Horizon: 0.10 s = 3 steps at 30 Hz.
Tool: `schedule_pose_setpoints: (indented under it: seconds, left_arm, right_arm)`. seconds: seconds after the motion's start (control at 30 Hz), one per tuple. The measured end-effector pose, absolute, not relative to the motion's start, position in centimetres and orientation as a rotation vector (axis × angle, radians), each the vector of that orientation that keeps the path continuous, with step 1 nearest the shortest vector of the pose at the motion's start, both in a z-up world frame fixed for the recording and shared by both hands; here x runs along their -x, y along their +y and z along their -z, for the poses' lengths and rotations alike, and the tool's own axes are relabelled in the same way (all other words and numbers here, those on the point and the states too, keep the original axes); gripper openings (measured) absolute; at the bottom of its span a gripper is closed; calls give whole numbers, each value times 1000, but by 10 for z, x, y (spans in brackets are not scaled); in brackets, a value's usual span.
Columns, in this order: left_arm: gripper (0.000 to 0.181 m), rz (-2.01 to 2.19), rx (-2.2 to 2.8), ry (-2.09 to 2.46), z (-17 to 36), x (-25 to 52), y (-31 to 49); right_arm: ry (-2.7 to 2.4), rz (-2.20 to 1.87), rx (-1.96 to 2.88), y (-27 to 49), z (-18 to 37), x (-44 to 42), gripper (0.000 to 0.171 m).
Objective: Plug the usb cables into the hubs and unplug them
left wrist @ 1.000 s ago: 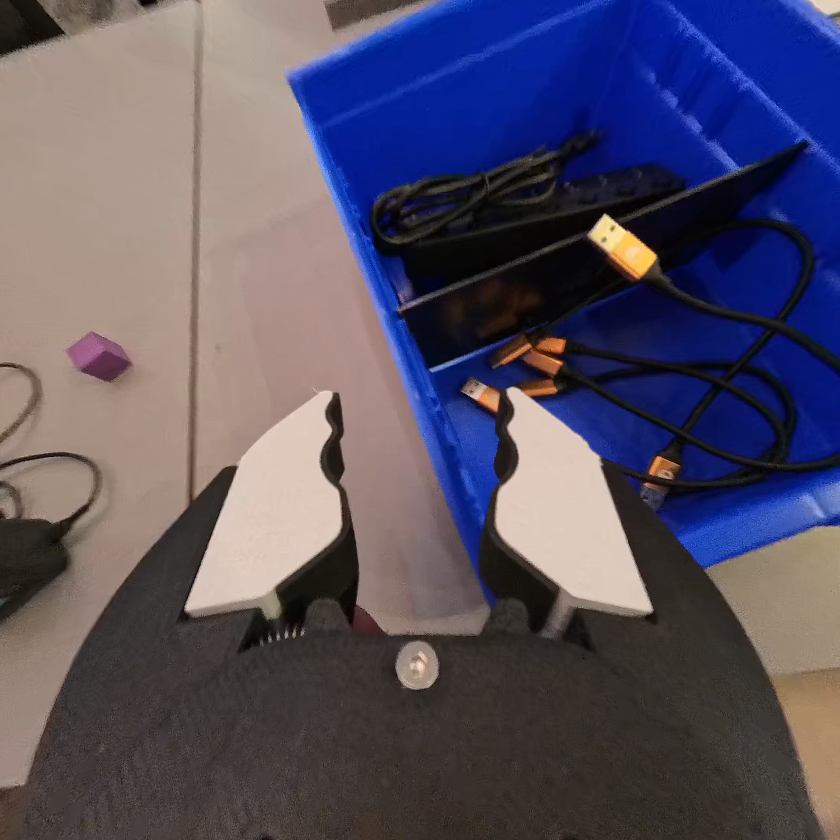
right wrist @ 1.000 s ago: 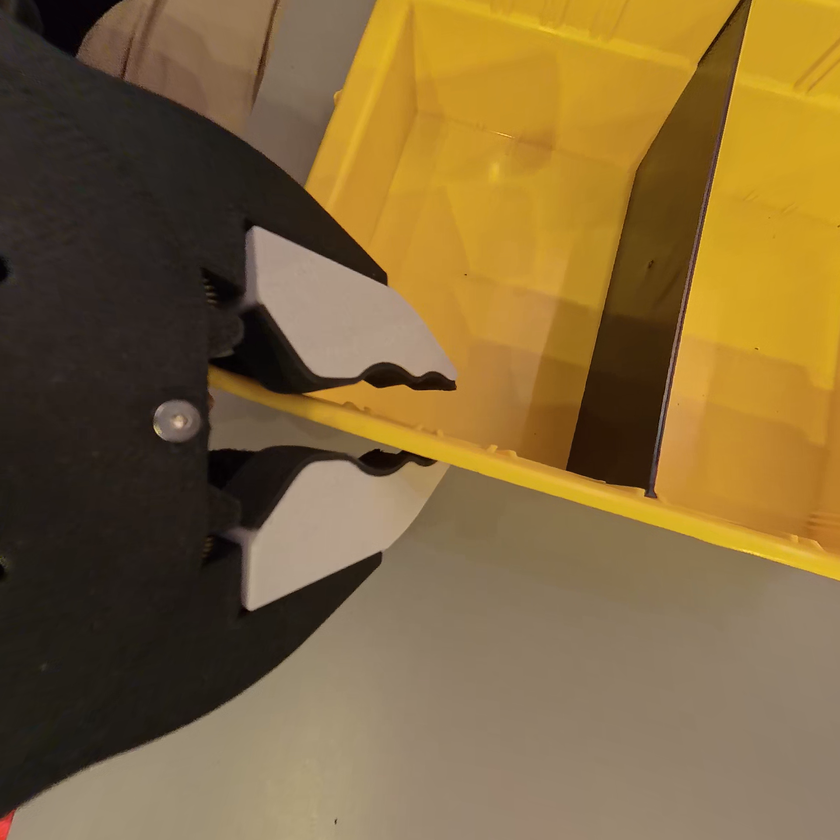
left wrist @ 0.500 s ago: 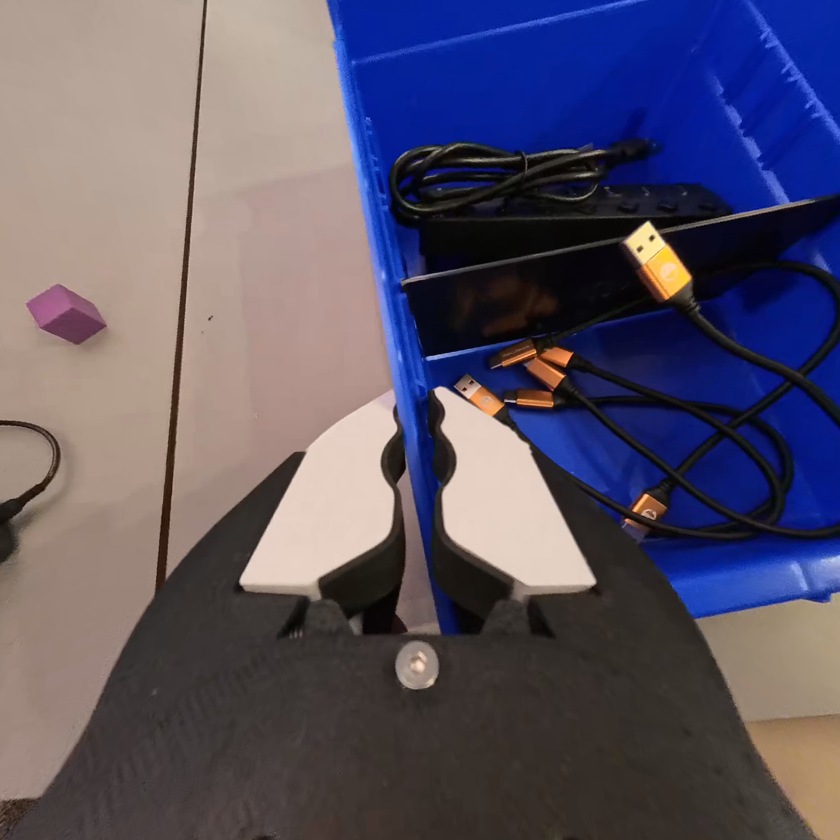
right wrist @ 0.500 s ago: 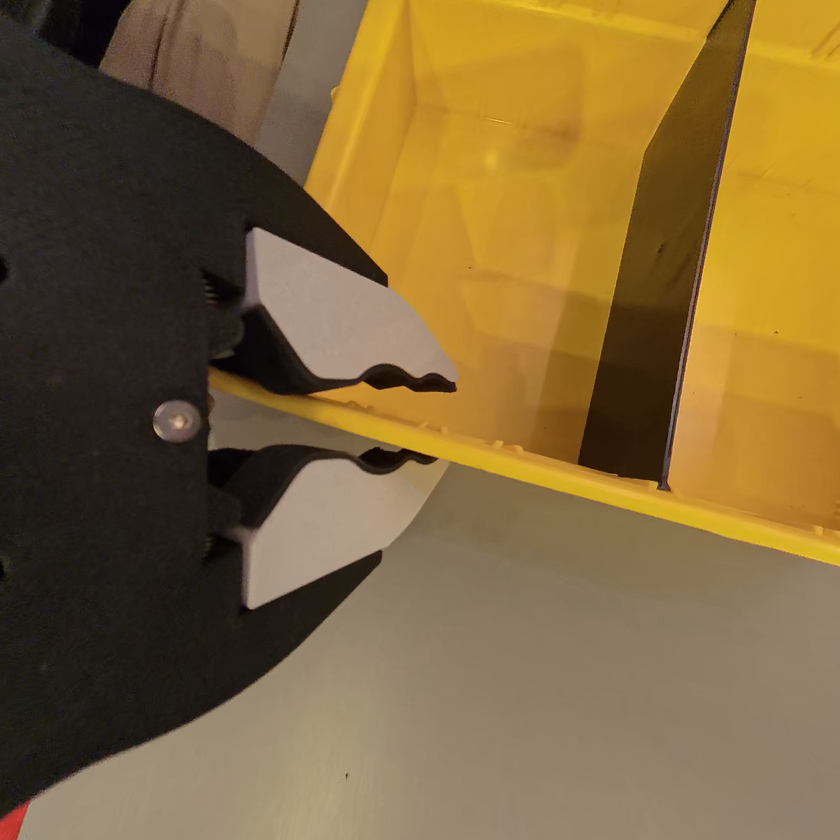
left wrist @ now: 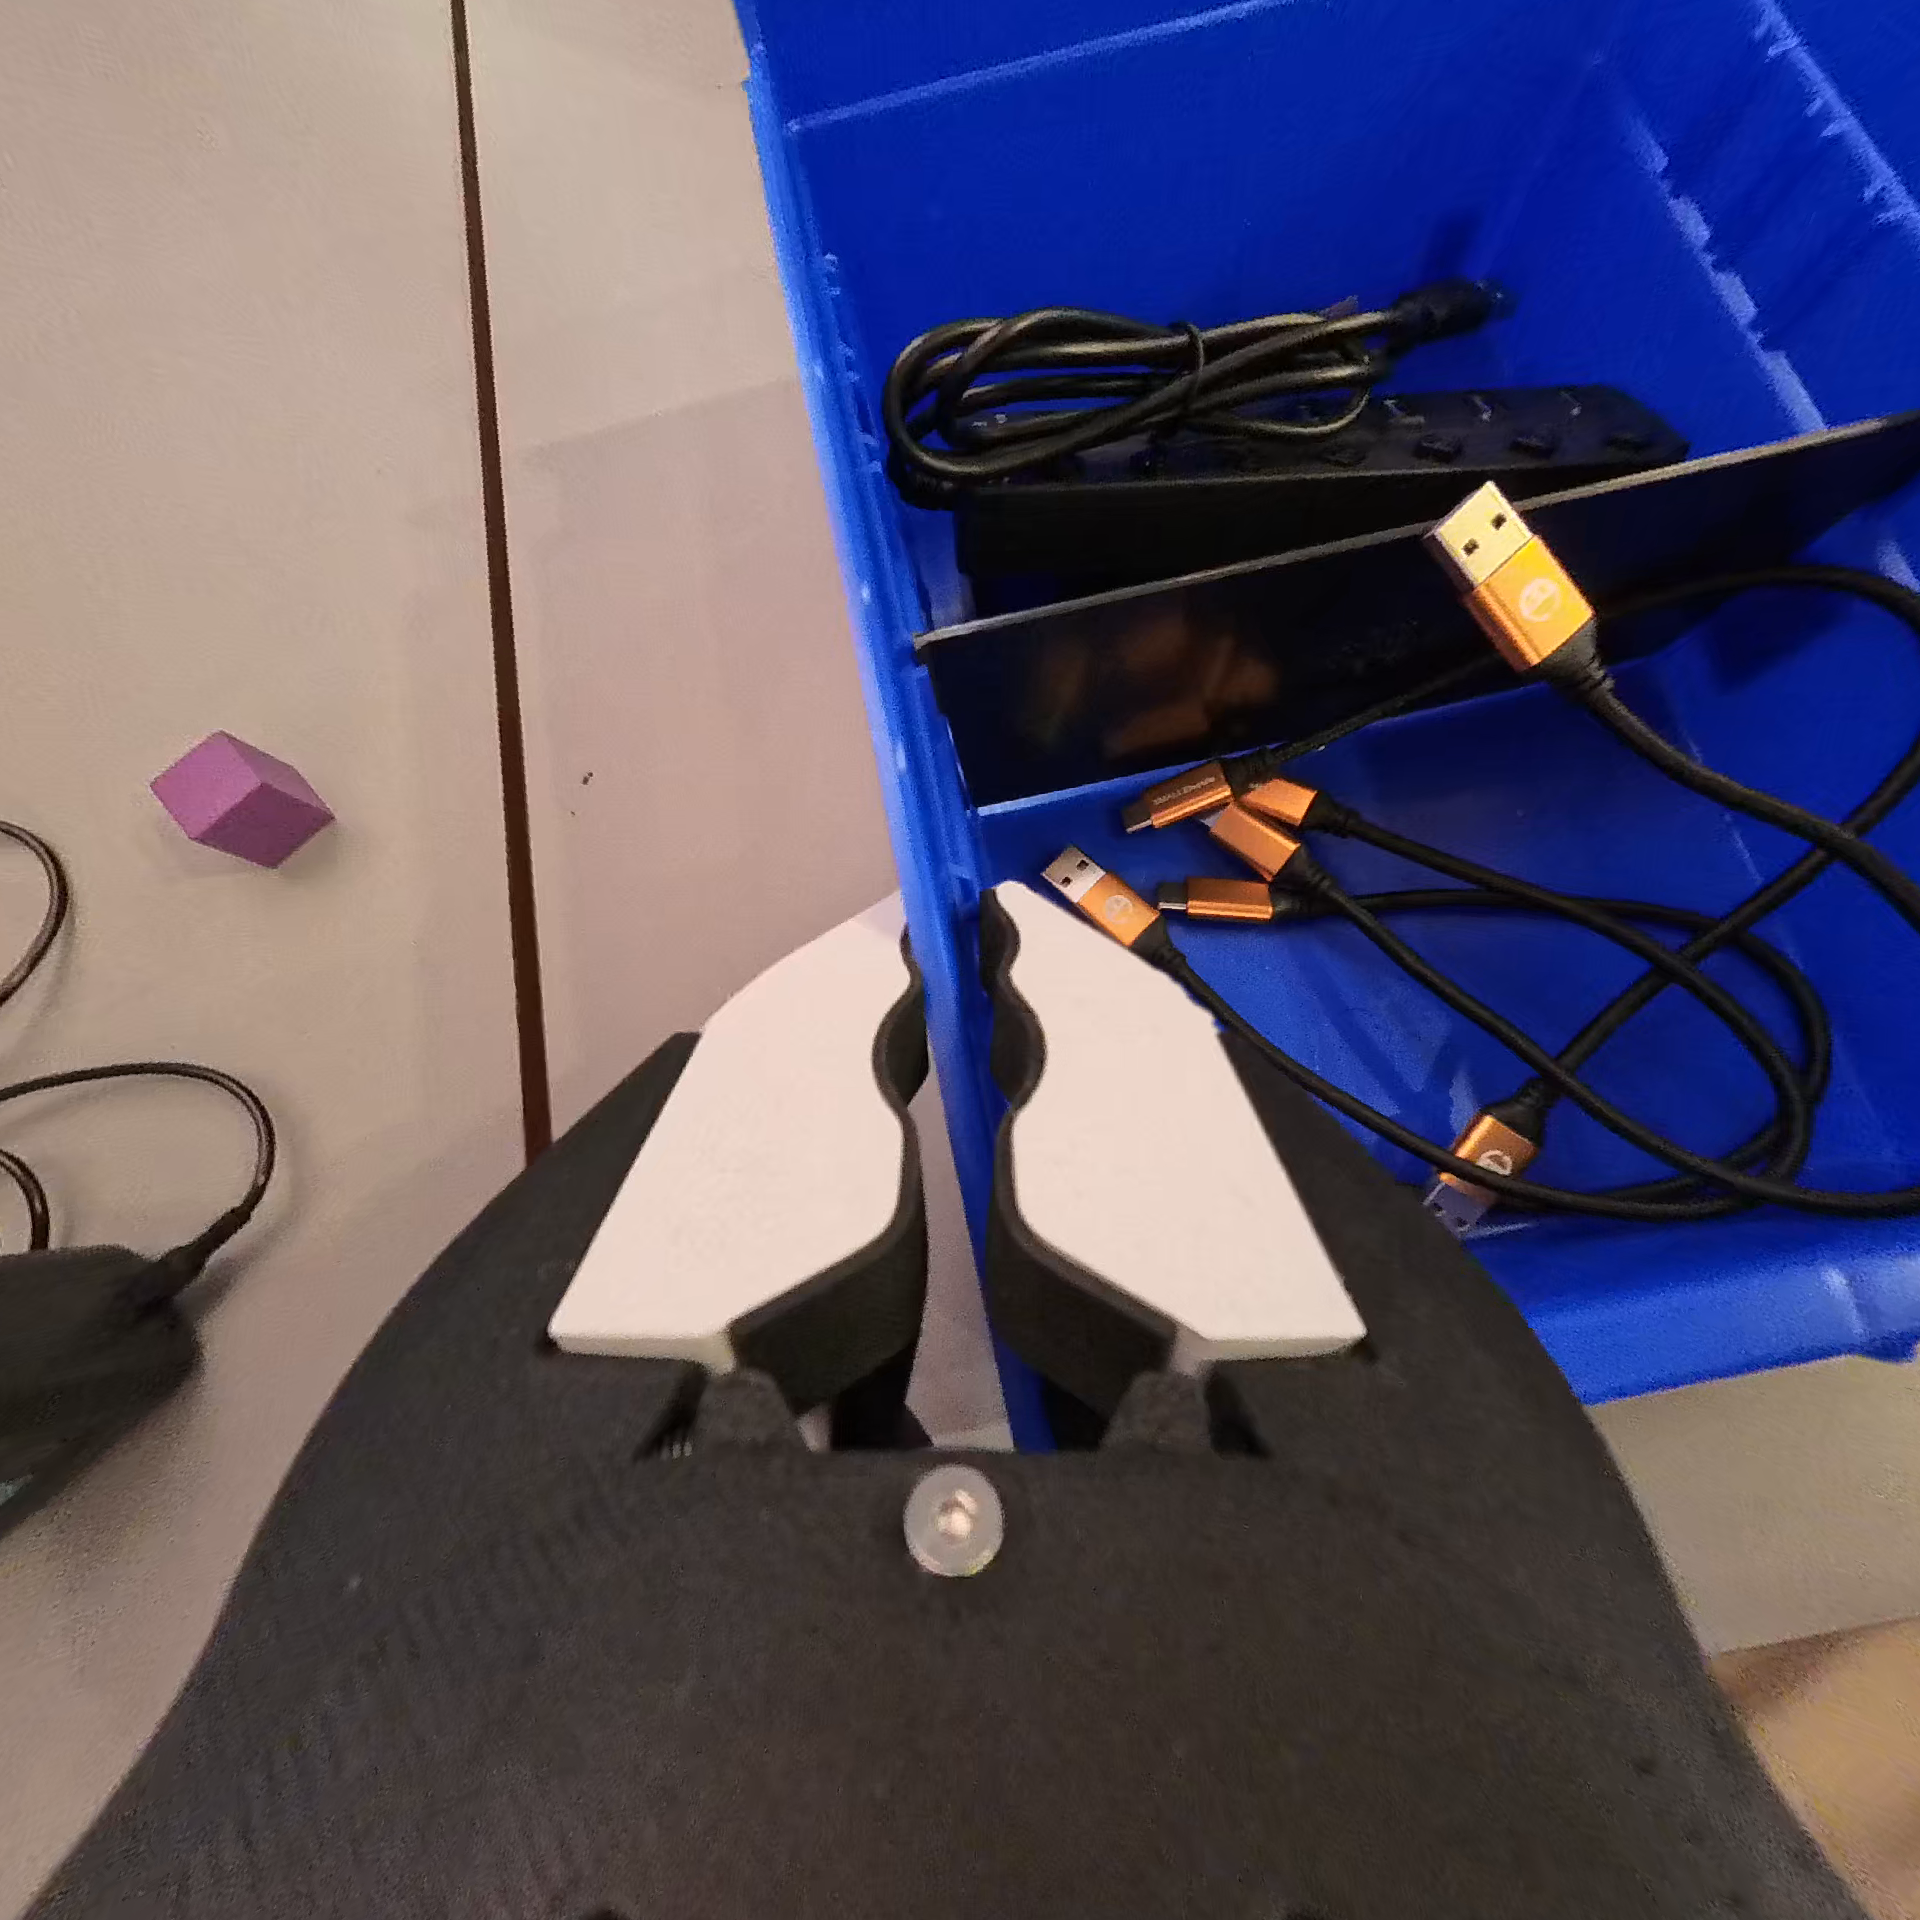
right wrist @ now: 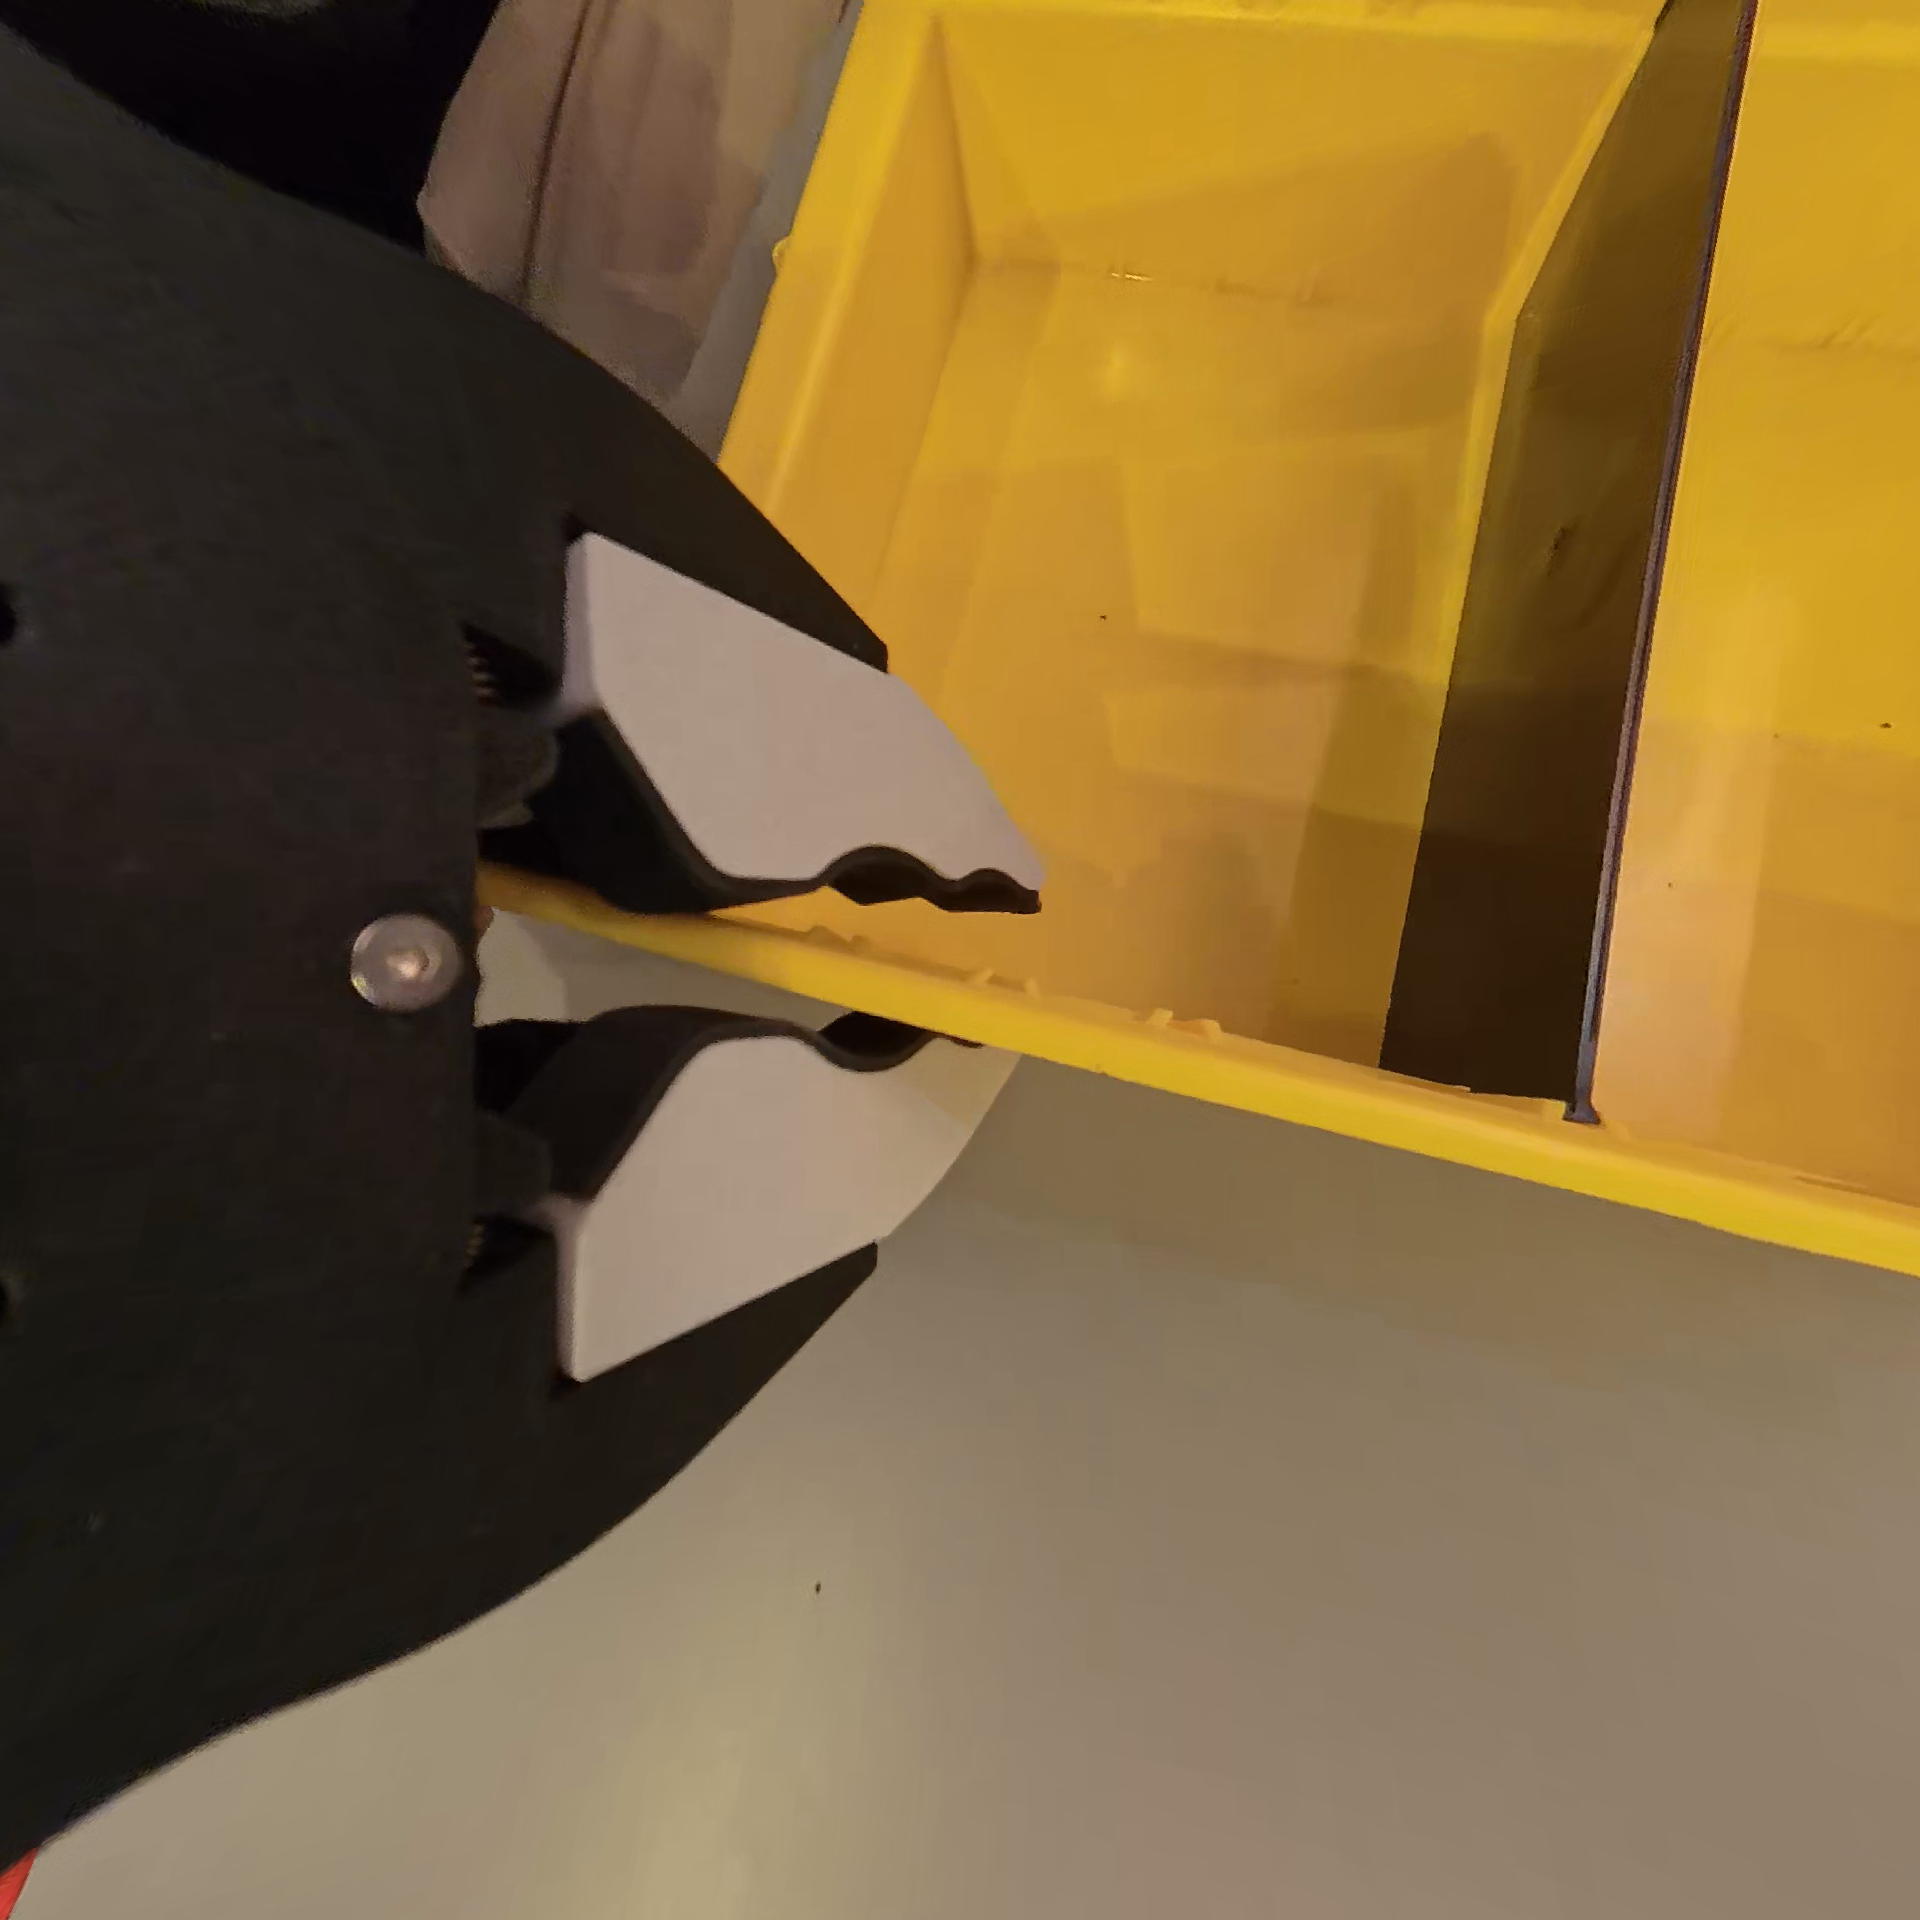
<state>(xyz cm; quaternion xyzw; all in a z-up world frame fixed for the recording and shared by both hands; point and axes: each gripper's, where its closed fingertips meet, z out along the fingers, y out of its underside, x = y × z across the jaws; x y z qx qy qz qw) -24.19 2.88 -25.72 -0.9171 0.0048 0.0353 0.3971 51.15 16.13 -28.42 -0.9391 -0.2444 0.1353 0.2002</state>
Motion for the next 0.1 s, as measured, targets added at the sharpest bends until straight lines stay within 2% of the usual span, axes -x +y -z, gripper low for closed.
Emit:
schedule_pose_setpoints:
  seconds: [0.03,0.1]
  left_arm:
    - [7,-68,2320,-5,257,243,29]
    - [6,-48,2307,-21,257,244,31]
  right_arm:
    - [-695,-377,2630,162,284,-515,16]
    - [-699,-382,2645,163,285,-521,15]
